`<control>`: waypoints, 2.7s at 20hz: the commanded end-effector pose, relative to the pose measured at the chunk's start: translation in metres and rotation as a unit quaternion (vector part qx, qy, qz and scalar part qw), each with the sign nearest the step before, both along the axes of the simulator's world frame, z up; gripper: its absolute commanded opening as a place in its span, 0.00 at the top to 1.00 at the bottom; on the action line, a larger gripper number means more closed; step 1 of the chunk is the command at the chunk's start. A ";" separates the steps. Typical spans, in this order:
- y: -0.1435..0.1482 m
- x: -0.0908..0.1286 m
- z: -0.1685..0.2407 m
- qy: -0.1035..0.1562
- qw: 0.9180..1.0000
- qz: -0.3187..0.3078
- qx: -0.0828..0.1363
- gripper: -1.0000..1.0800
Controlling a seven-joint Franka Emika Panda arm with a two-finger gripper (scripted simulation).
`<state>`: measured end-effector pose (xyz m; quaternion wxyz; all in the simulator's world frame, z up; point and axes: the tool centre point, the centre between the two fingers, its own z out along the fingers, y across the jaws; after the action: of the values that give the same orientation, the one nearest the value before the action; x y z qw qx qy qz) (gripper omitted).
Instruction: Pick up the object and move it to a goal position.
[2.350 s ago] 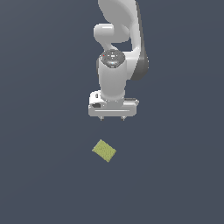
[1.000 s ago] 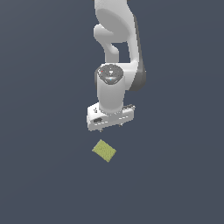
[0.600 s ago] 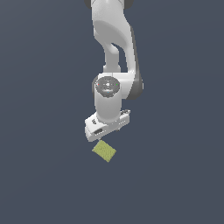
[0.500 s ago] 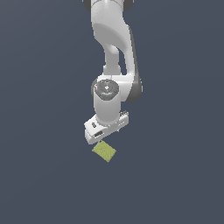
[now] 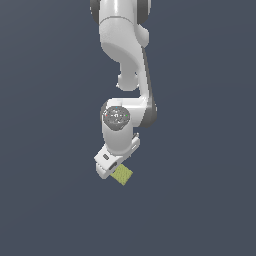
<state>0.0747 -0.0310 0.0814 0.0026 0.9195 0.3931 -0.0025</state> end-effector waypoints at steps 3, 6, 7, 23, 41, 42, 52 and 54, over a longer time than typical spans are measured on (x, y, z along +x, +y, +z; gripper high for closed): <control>-0.005 0.007 -0.011 0.000 0.999 0.040 0.002 0.04; -0.007 0.009 -0.016 -0.001 0.998 0.059 0.002 0.04; -0.008 0.010 -0.017 -0.001 0.998 0.064 0.003 0.04; -0.010 0.012 -0.046 -0.001 0.997 0.078 0.003 0.04; -0.010 0.012 -0.072 -0.001 0.997 0.079 0.003 1.00; -0.010 0.012 -0.072 -0.001 0.997 0.079 0.003 1.00; 0.006 0.007 -0.063 -0.001 0.997 0.079 0.003 1.00; 0.016 0.004 -0.058 -0.001 0.997 0.079 0.003 1.00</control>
<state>0.0799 -0.0230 0.0190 -0.0001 0.8860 0.4637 -0.0011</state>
